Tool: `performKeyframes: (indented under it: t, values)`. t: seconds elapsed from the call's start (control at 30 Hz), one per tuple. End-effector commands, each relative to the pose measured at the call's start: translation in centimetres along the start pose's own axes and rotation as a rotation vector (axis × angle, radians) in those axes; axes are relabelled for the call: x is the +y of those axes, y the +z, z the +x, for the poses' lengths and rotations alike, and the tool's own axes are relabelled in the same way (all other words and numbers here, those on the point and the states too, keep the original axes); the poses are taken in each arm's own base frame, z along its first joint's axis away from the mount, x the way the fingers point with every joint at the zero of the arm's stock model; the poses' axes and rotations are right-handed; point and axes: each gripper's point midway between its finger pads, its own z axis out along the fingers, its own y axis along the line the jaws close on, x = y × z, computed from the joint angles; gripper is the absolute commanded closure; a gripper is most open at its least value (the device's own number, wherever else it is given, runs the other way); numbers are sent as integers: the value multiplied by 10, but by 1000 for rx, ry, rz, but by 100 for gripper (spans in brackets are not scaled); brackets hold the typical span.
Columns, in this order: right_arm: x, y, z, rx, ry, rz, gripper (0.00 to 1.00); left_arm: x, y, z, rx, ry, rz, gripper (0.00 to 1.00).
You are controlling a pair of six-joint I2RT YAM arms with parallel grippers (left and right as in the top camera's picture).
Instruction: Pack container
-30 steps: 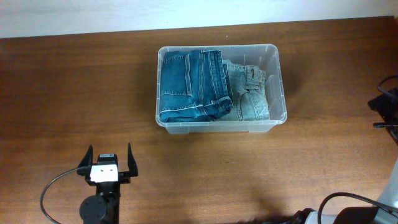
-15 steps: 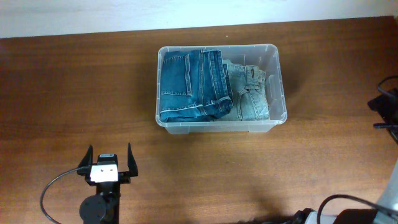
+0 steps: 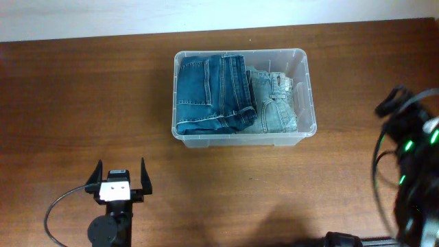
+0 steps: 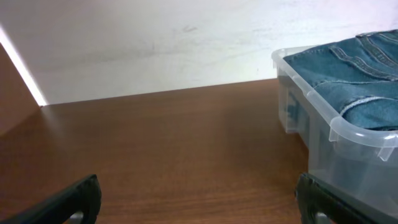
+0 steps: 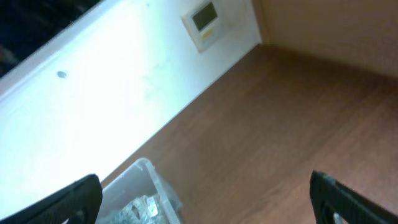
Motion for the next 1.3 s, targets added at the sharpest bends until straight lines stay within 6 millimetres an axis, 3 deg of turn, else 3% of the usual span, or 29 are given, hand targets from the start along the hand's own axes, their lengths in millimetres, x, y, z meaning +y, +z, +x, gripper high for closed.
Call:
performKeyframes:
  t: [0.0, 0.1, 0.6, 0.87, 1.13, 1.27]
  values:
    - [-20, 0, 46, 16, -13, -18, 2, 0, 0, 1, 0, 16, -3, 1]
    - [-36, 5, 85, -2, -14, -63, 2, 0, 0, 1, 0, 16, -3, 1]
    - [-37, 31, 166, -176, -50, -329, 2, 0, 0, 1, 0, 16, -3, 1]
    - [-39, 34, 184, -202, -51, -386, 2, 0, 0, 1, 0, 16, -3, 1]
    - [-33, 33, 190, -208, -219, -410, 2, 0, 0, 1, 0, 16, -3, 1]
    - [-42, 39, 207, -139, -265, -381, 2, 0, 0, 1, 0, 16, -3, 1]
